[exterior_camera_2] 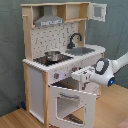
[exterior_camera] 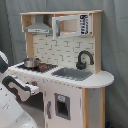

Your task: Play with the kitchen

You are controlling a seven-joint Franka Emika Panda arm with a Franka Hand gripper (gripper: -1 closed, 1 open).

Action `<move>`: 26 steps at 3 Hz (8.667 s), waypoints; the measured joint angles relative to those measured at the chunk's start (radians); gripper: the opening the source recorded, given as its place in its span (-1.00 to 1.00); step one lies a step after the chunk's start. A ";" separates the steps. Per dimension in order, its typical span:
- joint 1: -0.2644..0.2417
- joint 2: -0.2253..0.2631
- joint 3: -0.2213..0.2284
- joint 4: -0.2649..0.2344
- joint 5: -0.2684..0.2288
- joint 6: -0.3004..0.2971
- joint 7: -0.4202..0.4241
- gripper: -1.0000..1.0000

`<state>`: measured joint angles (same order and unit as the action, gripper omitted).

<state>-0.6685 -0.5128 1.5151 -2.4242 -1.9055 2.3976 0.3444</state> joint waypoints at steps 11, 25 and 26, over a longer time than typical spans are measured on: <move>-0.019 0.001 -0.069 0.035 -0.132 0.196 0.835 -1.00; 0.218 -0.357 -0.178 -0.016 -0.276 0.100 0.957 1.00; 0.255 -0.422 -0.240 -0.032 -0.242 0.082 0.957 1.00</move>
<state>-0.4135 -0.9353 1.2748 -2.4563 -2.1476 2.4795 1.3013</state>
